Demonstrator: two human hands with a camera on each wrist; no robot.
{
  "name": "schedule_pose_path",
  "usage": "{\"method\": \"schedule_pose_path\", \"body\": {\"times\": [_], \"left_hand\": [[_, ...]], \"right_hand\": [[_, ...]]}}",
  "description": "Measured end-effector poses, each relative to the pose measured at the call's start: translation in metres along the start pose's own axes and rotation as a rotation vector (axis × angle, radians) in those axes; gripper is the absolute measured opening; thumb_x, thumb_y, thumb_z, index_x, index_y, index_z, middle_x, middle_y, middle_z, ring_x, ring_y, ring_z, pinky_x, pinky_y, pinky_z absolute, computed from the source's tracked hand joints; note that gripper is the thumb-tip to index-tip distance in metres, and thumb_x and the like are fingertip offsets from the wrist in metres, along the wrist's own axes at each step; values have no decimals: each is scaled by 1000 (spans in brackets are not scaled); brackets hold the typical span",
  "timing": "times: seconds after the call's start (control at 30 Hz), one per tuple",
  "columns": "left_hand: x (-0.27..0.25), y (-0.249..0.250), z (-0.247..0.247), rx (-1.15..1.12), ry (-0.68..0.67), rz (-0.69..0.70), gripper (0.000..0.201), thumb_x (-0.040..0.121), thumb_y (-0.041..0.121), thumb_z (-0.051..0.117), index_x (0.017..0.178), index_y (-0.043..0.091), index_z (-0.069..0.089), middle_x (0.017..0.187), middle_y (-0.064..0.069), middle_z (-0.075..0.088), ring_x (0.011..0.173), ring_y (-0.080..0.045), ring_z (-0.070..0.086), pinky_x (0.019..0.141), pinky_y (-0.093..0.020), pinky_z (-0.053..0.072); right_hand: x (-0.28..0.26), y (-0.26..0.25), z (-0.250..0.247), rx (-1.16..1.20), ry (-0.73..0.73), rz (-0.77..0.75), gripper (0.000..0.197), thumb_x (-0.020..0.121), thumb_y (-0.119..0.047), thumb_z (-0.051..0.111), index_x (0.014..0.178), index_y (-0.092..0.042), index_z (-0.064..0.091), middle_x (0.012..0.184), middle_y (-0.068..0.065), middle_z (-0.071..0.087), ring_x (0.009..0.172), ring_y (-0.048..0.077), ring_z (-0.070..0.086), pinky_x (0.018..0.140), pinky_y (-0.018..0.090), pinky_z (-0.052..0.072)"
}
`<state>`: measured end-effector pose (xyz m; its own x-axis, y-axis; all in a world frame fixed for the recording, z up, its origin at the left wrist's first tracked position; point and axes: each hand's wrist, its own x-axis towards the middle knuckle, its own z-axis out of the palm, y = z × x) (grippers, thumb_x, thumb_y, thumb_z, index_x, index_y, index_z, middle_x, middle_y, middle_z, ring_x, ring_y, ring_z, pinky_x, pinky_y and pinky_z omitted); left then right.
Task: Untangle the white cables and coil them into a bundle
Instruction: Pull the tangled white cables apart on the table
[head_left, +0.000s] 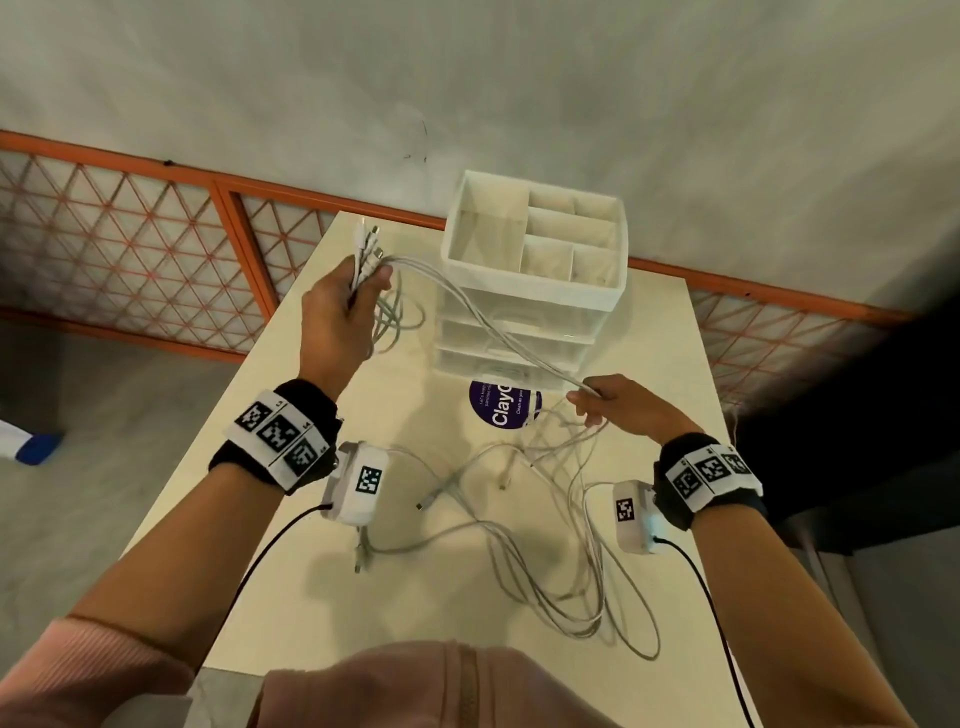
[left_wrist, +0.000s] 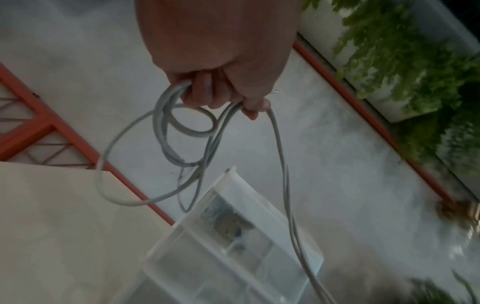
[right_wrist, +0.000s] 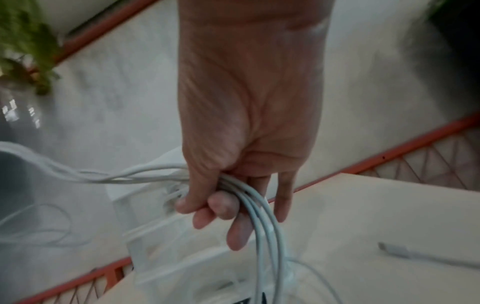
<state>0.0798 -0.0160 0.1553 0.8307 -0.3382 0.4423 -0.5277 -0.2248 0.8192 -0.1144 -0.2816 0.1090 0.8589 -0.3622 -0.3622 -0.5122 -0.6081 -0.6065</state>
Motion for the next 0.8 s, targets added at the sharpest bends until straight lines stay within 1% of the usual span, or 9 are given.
{"method": "schedule_pose_path", "body": {"times": [0.1, 0.17, 0.27, 0.37, 0.47, 0.53, 0.6, 0.7, 0.8], "left_hand": [[-9, -14, 6, 93, -42, -1, 32, 96, 26, 51, 85, -2, 59, 53, 10, 41, 42, -3, 41, 42, -15, 25], [-15, -25, 9, 149, -26, -34, 31, 96, 25, 51, 88, -3, 61, 61, 3, 51, 49, -5, 44, 46, -19, 26], [-19, -42, 7, 194, 11, -102, 30, 97, 25, 50, 88, -1, 62, 72, -15, 63, 63, -32, 56, 54, -31, 34], [-21, -50, 5, 207, 16, -177, 29, 97, 26, 49, 86, 1, 62, 68, -14, 59, 68, -37, 58, 55, -33, 35], [-21, -52, 7, 202, 51, -233, 31, 97, 26, 48, 88, -1, 61, 74, -22, 62, 74, -40, 59, 58, -34, 36], [-20, -55, 8, 194, 92, -261, 33, 97, 26, 47, 88, -3, 60, 83, -29, 65, 81, -42, 60, 64, -40, 42], [-22, -56, 9, 218, 80, -274, 35, 97, 29, 47, 89, -3, 59, 84, -29, 65, 81, -43, 60, 64, -43, 44], [-27, -54, 11, 257, 47, -284, 37, 97, 30, 47, 90, -4, 58, 85, -28, 65, 80, -44, 59, 62, -45, 45], [-28, -54, 10, 221, 81, -306, 35, 98, 26, 47, 91, -6, 58, 89, -30, 65, 83, -45, 60, 65, -44, 44]], "right_hand": [[-2, -4, -2, 18, 72, -22, 31, 95, -36, 51, 71, -17, 56, 62, -2, 53, 60, 18, 52, 65, 31, 41], [-6, -16, -12, 73, 182, -87, 29, 94, -34, 52, 69, -21, 55, 64, 1, 49, 61, 19, 46, 61, 29, 37], [-11, -30, -41, 140, 389, -214, 20, 83, -33, 67, 66, -28, 59, 61, -3, 53, 50, 3, 43, 51, 18, 34], [-16, -38, -66, 157, 513, -272, 28, 69, -44, 76, 63, -18, 65, 59, 3, 54, 50, 3, 39, 51, 20, 30], [-16, -38, -72, 16, 394, -105, 52, 72, -46, 75, 62, 1, 54, 55, 7, 45, 46, 8, 37, 51, 25, 28], [-13, -26, -61, -84, 219, 33, 50, 77, -48, 69, 65, -2, 53, 56, 4, 53, 51, 11, 51, 53, 25, 33], [-10, -7, -45, -123, 124, 84, 45, 82, -48, 64, 64, -9, 52, 59, 2, 58, 62, 19, 60, 55, 25, 36], [-8, 11, -27, -73, 193, 112, 47, 88, -46, 58, 60, -10, 47, 59, 7, 55, 65, 27, 59, 57, 29, 37], [-8, 21, -22, -135, 259, 249, 65, 84, -64, 49, 54, -7, 50, 61, 8, 58, 64, 26, 56, 69, 33, 40]]}}
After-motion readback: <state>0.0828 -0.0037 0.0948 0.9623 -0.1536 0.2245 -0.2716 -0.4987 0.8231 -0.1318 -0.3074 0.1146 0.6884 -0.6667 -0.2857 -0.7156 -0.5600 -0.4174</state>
